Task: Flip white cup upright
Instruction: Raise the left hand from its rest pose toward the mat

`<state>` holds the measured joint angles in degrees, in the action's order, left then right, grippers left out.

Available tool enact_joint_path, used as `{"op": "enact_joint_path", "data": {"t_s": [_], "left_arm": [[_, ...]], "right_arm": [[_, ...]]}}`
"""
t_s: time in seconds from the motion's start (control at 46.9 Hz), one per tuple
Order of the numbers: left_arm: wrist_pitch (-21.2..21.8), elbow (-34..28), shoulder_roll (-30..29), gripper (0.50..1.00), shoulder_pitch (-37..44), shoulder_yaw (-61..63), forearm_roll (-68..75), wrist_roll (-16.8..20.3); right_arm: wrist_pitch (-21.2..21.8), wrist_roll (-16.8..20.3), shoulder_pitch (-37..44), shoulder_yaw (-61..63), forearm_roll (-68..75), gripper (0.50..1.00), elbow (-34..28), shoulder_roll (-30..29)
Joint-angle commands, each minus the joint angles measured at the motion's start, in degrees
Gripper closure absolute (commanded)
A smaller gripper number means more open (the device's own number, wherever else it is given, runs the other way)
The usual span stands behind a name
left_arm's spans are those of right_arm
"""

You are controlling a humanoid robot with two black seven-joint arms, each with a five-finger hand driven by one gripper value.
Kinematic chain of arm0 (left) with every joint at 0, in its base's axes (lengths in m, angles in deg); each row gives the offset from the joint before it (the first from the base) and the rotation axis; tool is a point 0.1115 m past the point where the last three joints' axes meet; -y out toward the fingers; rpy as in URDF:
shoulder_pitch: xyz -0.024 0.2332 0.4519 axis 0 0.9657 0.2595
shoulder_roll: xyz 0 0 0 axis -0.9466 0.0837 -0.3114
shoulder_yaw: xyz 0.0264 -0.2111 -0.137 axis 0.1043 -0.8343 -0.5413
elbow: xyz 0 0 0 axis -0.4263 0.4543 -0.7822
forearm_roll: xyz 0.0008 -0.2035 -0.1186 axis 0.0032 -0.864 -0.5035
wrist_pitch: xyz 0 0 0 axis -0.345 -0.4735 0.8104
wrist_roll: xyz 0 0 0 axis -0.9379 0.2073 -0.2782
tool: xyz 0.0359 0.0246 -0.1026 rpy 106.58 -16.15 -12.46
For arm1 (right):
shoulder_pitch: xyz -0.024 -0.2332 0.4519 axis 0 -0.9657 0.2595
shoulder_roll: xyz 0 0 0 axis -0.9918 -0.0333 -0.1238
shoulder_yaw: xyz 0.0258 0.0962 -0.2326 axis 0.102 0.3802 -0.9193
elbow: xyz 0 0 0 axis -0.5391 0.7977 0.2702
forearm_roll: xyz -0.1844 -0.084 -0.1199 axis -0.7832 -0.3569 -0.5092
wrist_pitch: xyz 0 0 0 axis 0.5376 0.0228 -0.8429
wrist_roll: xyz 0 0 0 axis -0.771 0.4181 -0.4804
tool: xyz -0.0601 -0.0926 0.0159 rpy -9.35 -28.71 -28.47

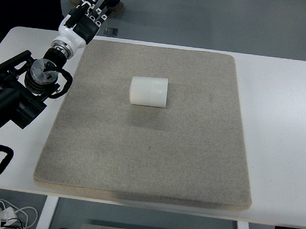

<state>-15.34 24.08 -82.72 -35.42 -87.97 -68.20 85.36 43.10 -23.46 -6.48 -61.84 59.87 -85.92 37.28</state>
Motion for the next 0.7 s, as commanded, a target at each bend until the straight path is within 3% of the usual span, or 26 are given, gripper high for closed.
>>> {"op": "enact_joint_path", "data": {"t_s": [0.0, 0.362, 0.682], "left_arm": [[0.0, 0.0, 0.0, 0.501, 0.0, 0.0, 0.02, 0.0], [-0.09, -0.26, -0.53, 0.501, -0.53, -0.18, -0.69, 0.0], [-3.17, -0.96, -1.5, 0.504, -2.2, 0.79, 0.45, -0.35]], "right_arm": [[0.04, 0.01, 0.0, 0.0, 0.0, 0.548, 0.0, 0.0], [0.04, 0.01, 0.0, 0.0, 0.0, 0.548, 0.0, 0.0], [-0.05, 0.01, 0.0, 0.0, 0.0, 0.548, 0.0, 0.0]]}}
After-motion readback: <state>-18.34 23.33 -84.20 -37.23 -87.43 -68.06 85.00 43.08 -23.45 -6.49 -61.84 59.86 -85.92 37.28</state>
